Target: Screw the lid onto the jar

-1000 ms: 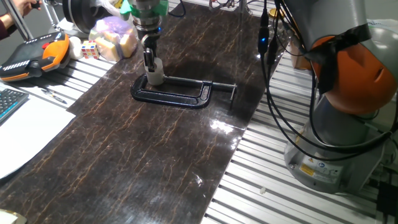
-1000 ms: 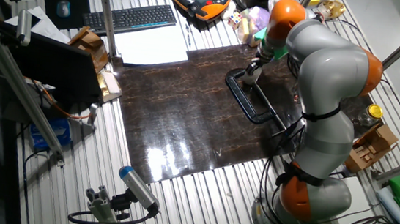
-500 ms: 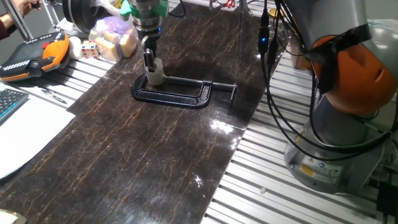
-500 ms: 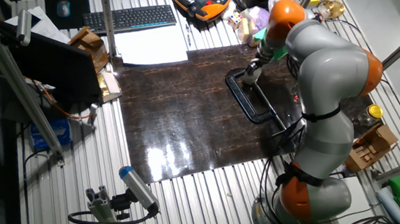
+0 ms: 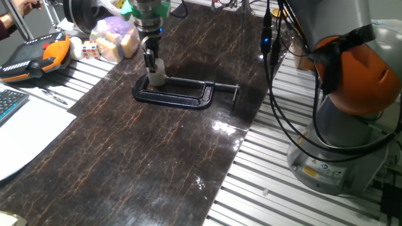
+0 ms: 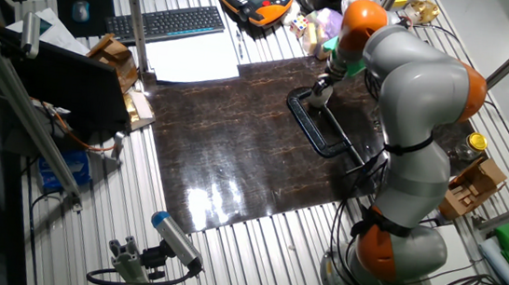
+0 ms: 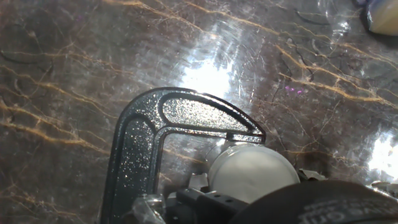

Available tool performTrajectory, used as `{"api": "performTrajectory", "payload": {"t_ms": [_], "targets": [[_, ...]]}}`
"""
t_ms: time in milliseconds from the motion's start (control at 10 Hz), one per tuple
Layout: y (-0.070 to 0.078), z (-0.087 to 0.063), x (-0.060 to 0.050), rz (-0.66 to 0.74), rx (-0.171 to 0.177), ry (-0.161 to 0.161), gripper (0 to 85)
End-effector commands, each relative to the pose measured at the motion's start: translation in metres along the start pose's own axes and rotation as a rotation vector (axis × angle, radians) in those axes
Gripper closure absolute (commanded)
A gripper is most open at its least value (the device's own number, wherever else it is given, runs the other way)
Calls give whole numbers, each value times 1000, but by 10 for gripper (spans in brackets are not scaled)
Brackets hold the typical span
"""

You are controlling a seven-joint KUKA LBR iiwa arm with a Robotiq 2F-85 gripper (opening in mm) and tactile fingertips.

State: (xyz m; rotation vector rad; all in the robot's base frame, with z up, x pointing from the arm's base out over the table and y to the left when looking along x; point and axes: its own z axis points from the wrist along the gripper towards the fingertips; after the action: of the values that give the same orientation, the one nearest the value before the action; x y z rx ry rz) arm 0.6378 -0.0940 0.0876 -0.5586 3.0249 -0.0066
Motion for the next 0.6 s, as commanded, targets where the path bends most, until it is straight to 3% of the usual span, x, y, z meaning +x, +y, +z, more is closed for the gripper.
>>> {"api": "performTrajectory", "payload": {"t_ms": [0, 500], "targets": [[0, 0, 0, 7, 1, 1, 157], [0, 0, 1, 114, 14, 16, 157]]}}
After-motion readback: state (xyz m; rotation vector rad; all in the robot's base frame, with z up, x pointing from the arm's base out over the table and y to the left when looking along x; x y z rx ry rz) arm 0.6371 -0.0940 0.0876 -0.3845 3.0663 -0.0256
